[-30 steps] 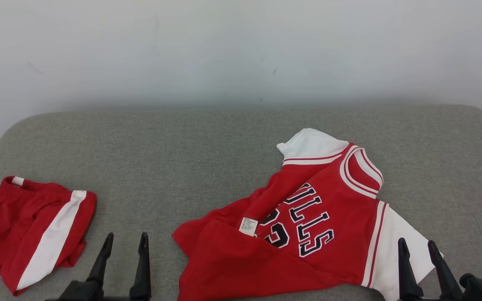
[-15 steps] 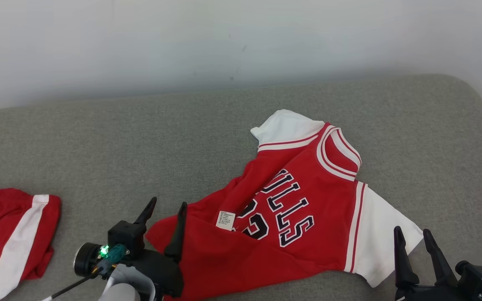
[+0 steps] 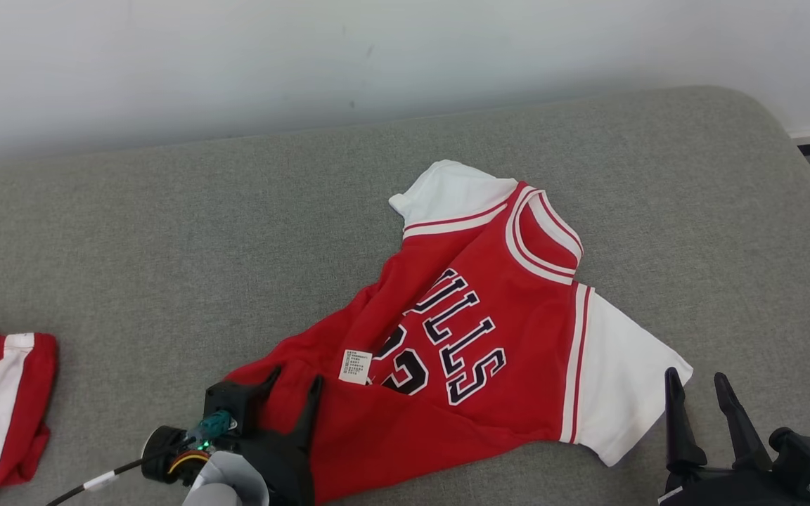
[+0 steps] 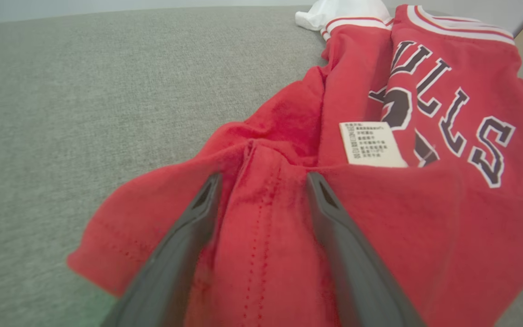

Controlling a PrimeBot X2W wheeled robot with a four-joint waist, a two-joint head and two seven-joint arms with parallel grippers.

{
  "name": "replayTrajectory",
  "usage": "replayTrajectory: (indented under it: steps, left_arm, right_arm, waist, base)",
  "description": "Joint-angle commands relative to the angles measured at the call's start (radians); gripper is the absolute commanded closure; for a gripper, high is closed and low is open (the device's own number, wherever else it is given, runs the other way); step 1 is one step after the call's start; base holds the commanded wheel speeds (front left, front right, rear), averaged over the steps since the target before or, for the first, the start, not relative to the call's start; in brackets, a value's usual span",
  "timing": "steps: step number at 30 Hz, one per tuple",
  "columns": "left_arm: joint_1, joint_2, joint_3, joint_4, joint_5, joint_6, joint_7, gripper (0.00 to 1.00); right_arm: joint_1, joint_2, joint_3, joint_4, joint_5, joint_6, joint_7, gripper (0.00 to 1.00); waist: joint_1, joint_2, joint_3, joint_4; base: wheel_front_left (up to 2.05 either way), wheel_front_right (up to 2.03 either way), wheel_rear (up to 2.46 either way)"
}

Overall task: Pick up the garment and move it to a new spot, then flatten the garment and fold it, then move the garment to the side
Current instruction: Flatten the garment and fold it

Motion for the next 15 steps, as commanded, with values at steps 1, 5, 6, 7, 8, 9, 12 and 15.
replayTrajectory:
  steps: [1, 5, 6, 7, 8, 9, 12, 15]
  left_arm:
    - [-0.026, 0.001, -0.015, 0.0, -0.011, -0.001, -0.019, 1.0]
    - [-0.045, 0.005, -0.034, -0.001, -0.027, -0.001, -0.046, 1.0]
    - [-0.056, 0.01, -0.034, -0.001, -0.025, -0.001, -0.054, 1.0]
    - [-0.07, 0.014, -0.03, -0.005, -0.023, -0.001, -0.063, 1.0]
    - [-0.08, 0.016, -0.027, -0.009, -0.022, -0.001, -0.068, 1.0]
    - [-0.089, 0.019, -0.022, -0.012, -0.021, 0.001, -0.075, 1.0]
    - [-0.115, 0.028, -0.011, -0.026, -0.015, 0.007, -0.085, 1.0]
    - [-0.15, 0.036, 0.006, -0.058, -0.007, 0.014, -0.095, 1.0]
  right_arm:
    - [-0.009, -0.001, -0.006, -0.007, -0.004, -0.002, 0.0, 0.0]
    - [0.004, -0.001, -0.018, -0.011, -0.008, -0.002, 0.0, 0.0]
    - [0.005, -0.001, -0.019, -0.01, -0.009, -0.002, 0.0, 0.0]
    - [0.005, -0.001, -0.02, -0.01, -0.011, -0.002, 0.0, 0.0]
    - [0.004, 0.0, -0.02, -0.011, -0.012, -0.002, 0.0, 0.0]
    - [0.003, 0.0, -0.019, -0.012, -0.013, -0.002, 0.0, 0.0]
    - [0.0, 0.001, -0.016, -0.013, -0.017, -0.002, 0.0, 0.0]
    - [-0.002, 0.003, -0.017, -0.014, -0.02, -0.002, 0.0, 0.0]
  waist:
    - [-0.0001, -0.0001, 0.003, 0.0]
    - [-0.0001, -0.0001, -0.001, 0.012]
    - [-0.0001, -0.0001, -0.003, 0.015]
    - [-0.0001, -0.0001, -0.006, 0.02]
    - [-0.0001, -0.0001, -0.009, 0.024]
    - [-0.0001, -0.0001, -0.012, 0.028]
    - [-0.0001, -0.0001, -0.019, 0.036]
    - [-0.0001, -0.0001, -0.028, 0.048]
  base:
    - [0.0, 0.0, 0.0]
    - [0.0, 0.0, 0.0]
    - [0.0, 0.0, 0.0]
    - [0.0, 0.0, 0.0]
    - [0.0, 0.0, 0.0]
    - [0.0, 0.0, 0.0]
    - [0.0, 0.0, 0.0]
    - [0.0, 0.0, 0.0]
